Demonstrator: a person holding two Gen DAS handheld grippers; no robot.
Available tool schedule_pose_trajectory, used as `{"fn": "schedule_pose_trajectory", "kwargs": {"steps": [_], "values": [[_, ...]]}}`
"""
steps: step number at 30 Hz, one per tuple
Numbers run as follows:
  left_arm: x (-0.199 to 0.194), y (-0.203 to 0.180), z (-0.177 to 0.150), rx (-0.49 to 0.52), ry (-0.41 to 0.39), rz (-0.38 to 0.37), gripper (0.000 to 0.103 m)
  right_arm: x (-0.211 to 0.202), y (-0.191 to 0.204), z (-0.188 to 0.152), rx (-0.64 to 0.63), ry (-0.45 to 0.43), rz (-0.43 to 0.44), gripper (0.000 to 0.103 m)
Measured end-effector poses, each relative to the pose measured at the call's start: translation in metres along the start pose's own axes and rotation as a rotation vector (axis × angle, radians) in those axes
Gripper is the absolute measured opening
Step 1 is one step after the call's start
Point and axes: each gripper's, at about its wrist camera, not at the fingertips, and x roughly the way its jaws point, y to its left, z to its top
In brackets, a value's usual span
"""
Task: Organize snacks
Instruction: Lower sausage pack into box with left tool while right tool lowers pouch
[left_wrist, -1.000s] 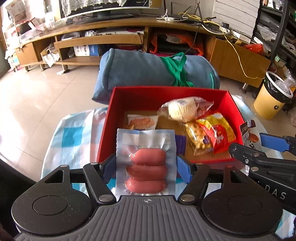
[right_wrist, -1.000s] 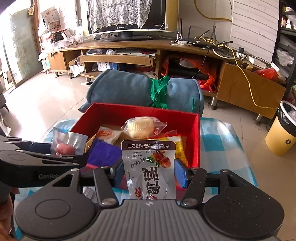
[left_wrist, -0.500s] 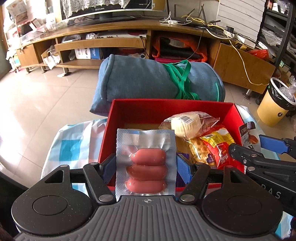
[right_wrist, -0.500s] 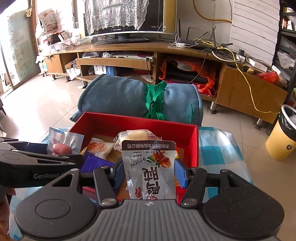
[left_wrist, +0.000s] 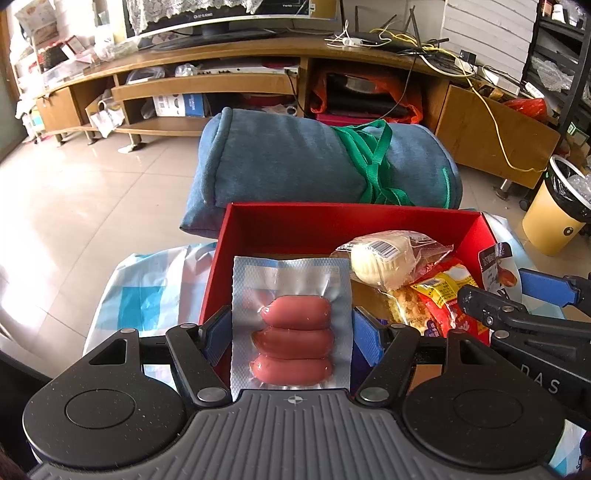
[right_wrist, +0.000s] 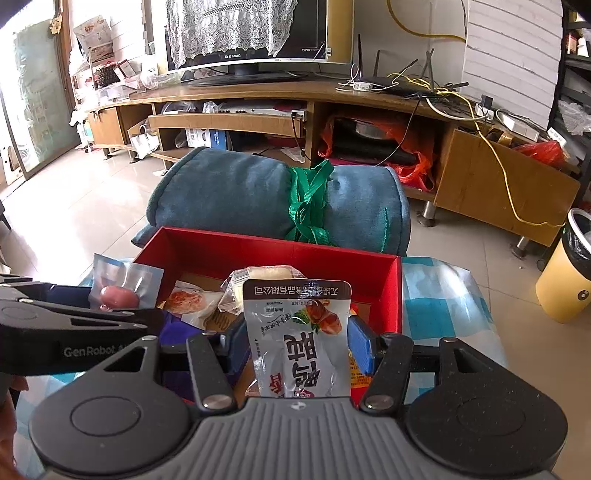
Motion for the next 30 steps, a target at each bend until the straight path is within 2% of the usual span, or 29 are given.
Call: {"fn": "schedule_pose_trajectory", "kwargs": {"steps": [30], "values": [[0.025, -0.006, 0.008, -0.005, 0.031, 0.019, 0.074, 0.032, -0.005, 0.003, 0.023, 0.038, 0.020, 0.051]]}}
